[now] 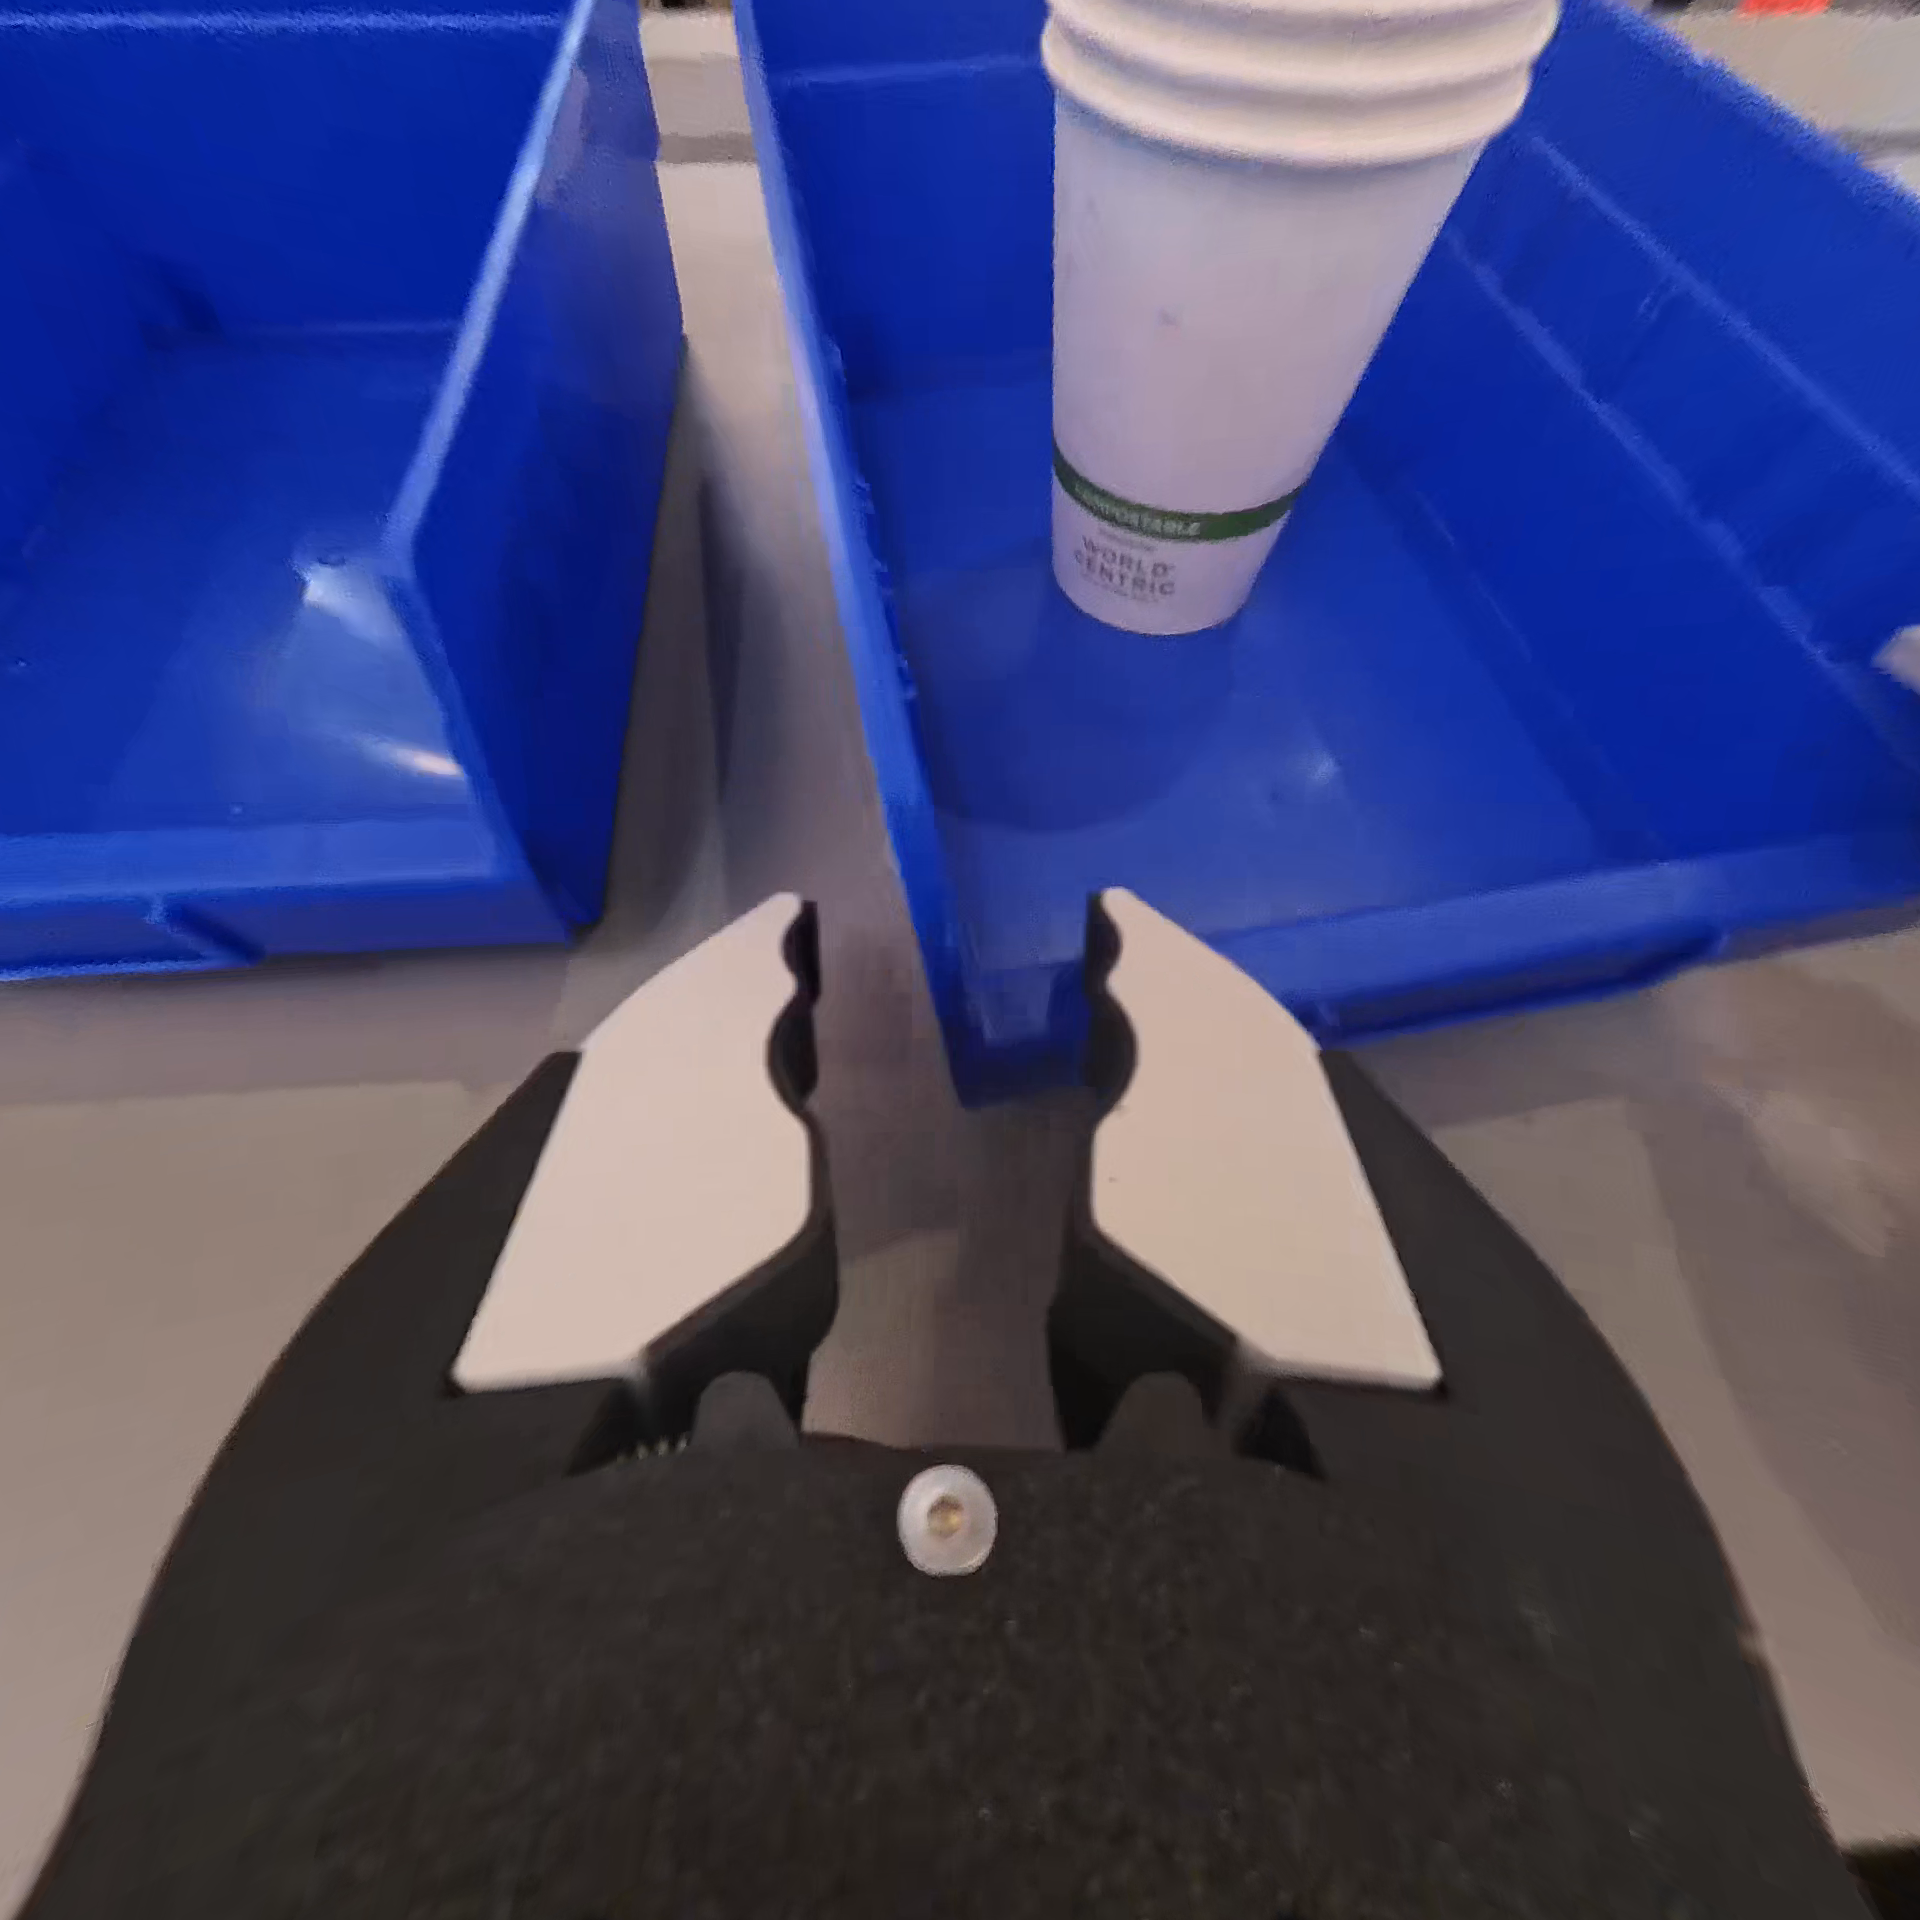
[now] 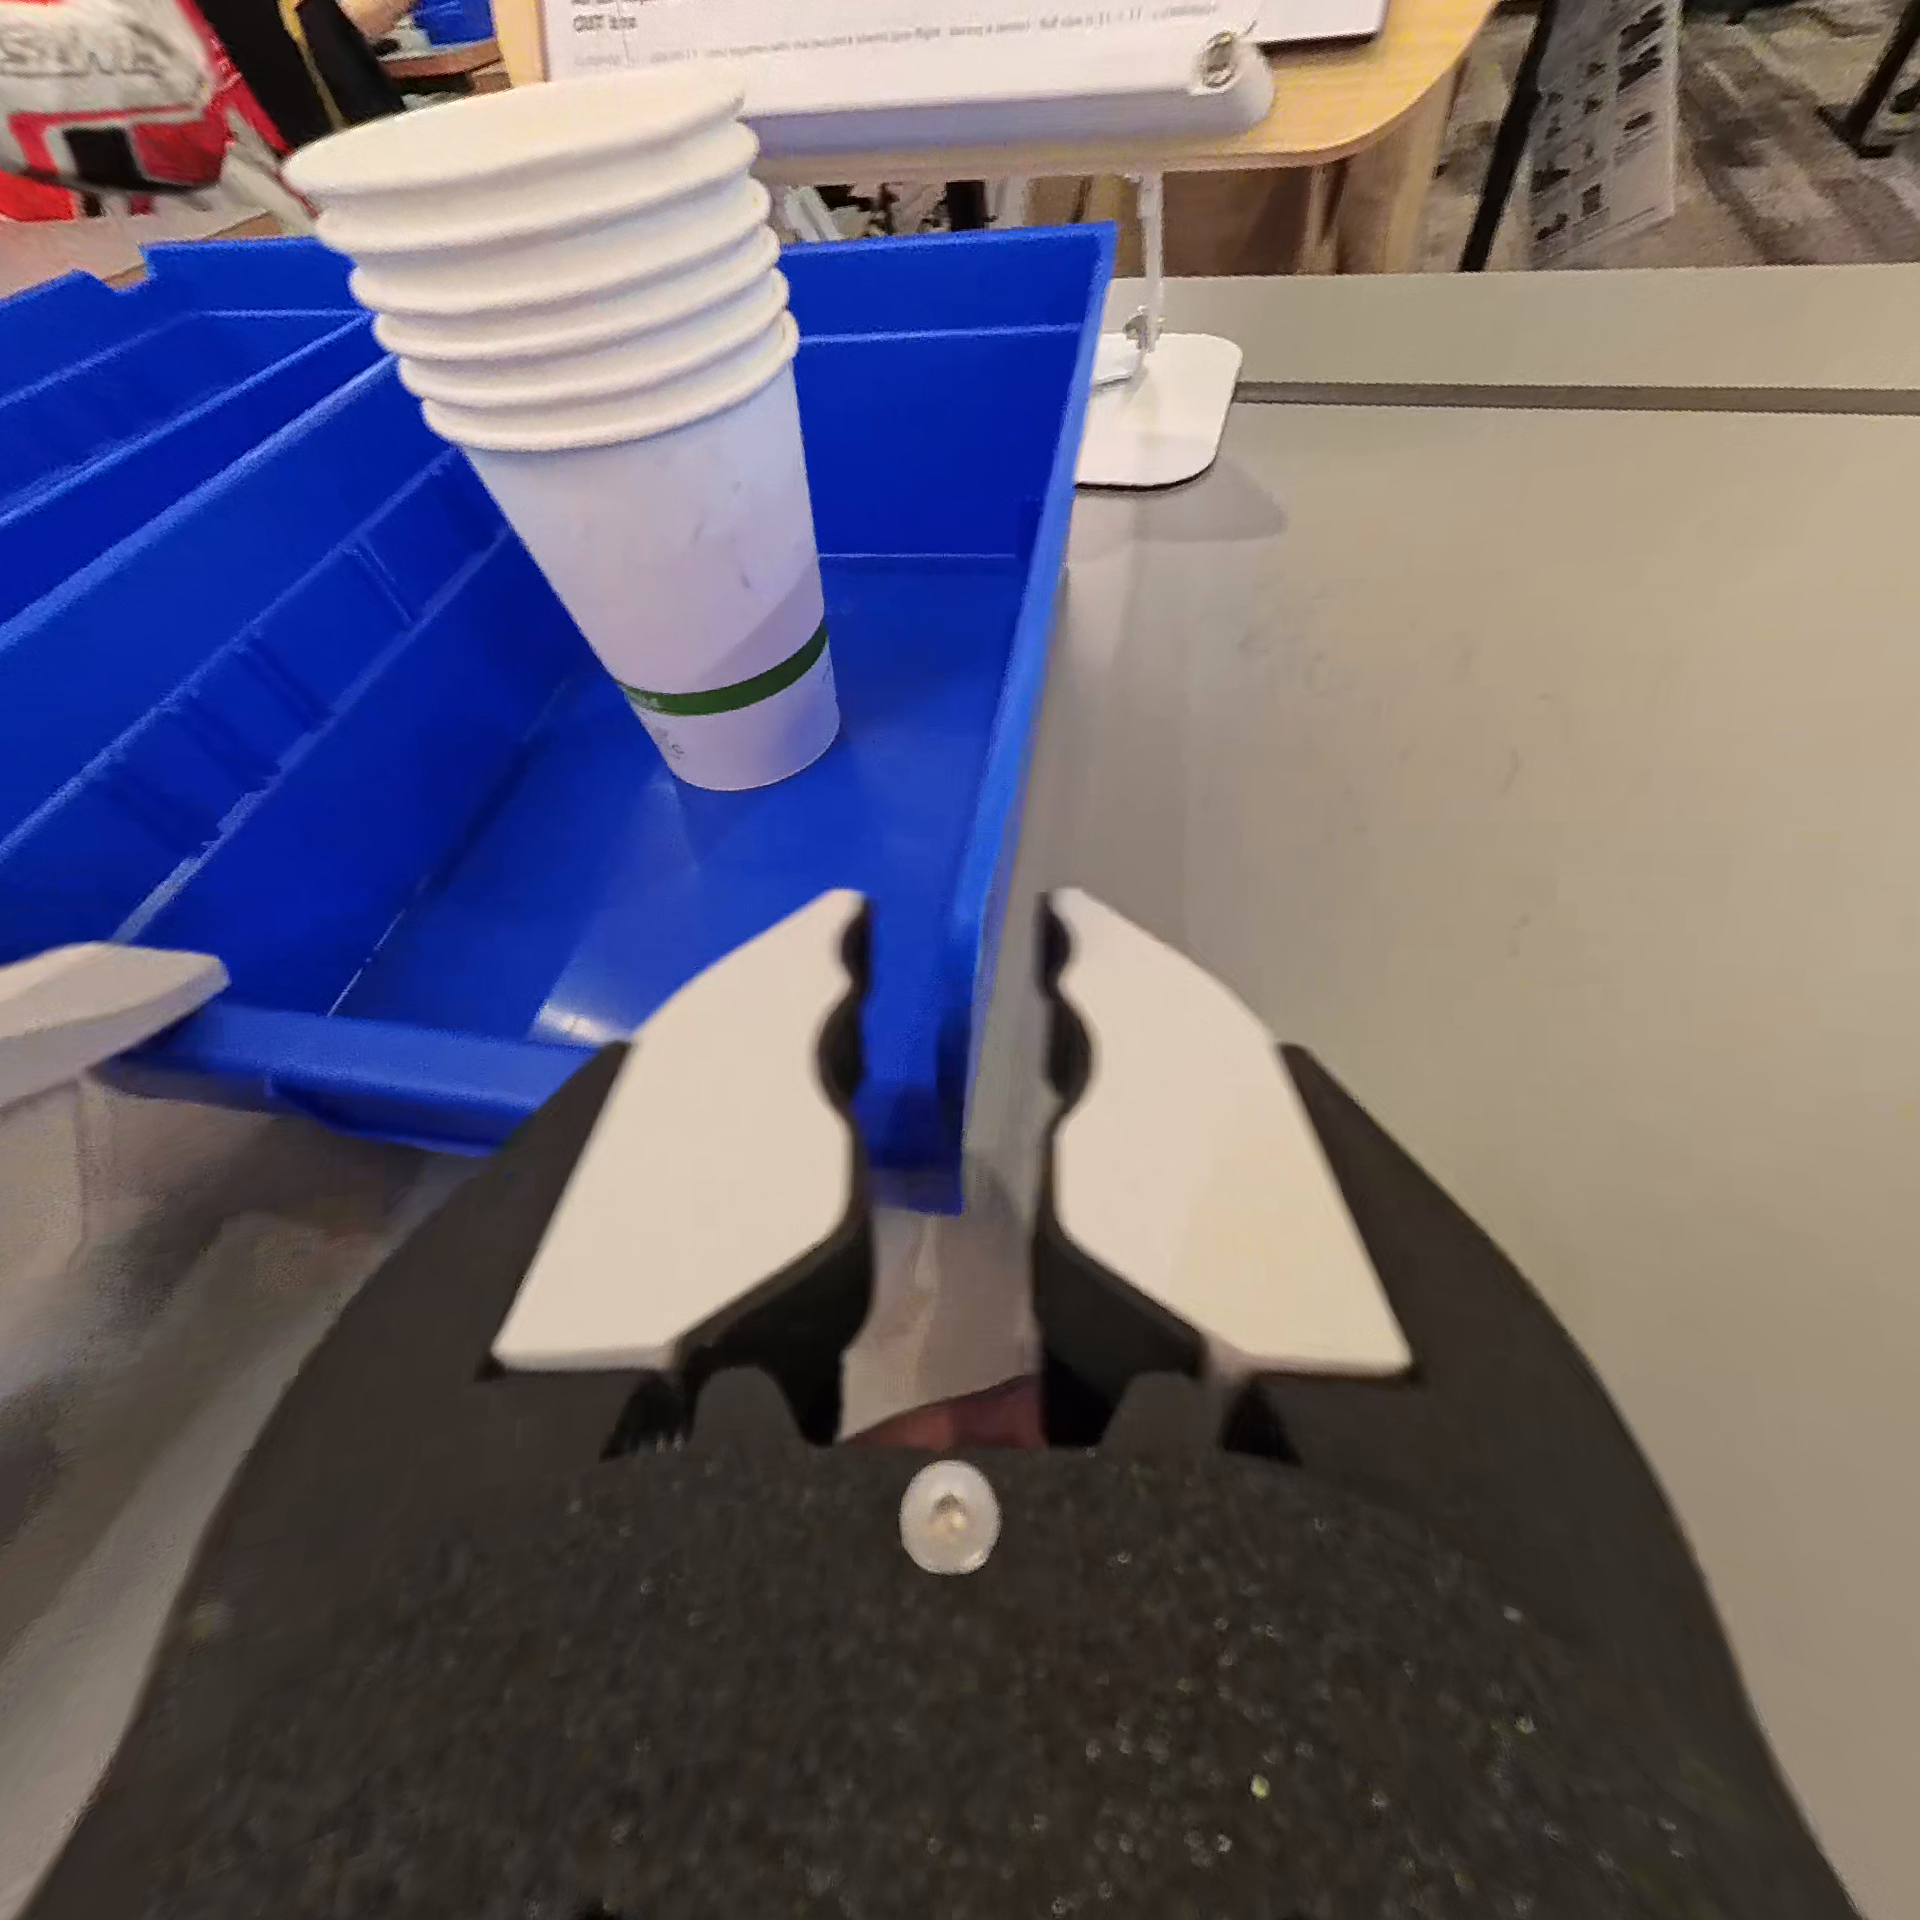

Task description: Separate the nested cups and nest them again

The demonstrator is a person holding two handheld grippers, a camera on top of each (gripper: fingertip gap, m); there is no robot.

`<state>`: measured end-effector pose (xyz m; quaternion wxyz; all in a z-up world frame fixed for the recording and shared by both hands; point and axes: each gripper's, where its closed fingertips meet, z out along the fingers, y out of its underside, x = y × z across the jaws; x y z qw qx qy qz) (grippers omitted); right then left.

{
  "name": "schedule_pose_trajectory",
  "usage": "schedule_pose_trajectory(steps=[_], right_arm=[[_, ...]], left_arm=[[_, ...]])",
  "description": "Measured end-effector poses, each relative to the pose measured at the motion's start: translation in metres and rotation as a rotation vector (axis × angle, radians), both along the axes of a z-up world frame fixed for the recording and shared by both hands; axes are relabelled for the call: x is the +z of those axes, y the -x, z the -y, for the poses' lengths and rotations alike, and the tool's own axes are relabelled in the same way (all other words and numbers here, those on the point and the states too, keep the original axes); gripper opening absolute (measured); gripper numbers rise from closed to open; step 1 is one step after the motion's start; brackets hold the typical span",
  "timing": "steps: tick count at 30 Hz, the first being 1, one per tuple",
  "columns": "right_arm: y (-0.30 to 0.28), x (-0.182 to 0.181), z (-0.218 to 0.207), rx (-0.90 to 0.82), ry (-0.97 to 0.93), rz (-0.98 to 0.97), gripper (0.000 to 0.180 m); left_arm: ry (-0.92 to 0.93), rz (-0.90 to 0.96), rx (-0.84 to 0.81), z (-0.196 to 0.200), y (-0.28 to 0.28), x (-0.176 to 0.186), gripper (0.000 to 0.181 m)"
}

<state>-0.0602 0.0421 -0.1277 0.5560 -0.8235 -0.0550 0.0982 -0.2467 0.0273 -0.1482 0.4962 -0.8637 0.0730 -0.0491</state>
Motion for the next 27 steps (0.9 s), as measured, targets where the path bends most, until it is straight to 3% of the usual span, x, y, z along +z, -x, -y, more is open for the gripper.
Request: schedule_pose_trajectory(steps=[1,3,8,13,19,20,21,22,27], right_arm=[[0.001,-0.001,0.006,0.034,0.013,0.006,0.046],[0.001,-0.003,0.025,0.103,0.024,0.021,0.049],[-0.008,0.001,0.068,0.174,-0.016,0.036,0.039],[0.006,-0.005,0.079,0.249,0.026,0.004,0.034],[0.034,0.011,0.082,0.319,-0.002,0.004,0.033],[0.038,0.014,0.084,0.328,-0.01,0.006,0.033],[0.042,0.014,0.086,0.335,-0.013,0.01,0.033],[0.047,0.014,0.087,0.342,-0.013,0.013,0.033],[0.086,0.001,0.092,0.43,0.05,0.034,0.033]], left_arm=[[-0.018,0.025,-0.013,0.008,0.002,0.004,0.05],[0.007,0.073,-0.034,0.032,0.013,0.009,0.055],[-0.038,0.113,0.089,0.061,0.1,0.034,0.067],[-0.099,0.098,0.195,0.001,0.215,0.046,0.063],[0.016,0.078,0.265,-0.078,0.277,0.018,0.062],[0.031,0.075,0.278,-0.084,0.282,0.012,0.059],[0.023,0.116,0.256,-0.087,0.279,0.013,0.044],[0.014,0.16,0.216,-0.088,0.273,0.015,0.011],[0.023,0.175,0.25,-0.057,0.26,0.015,0.003]])
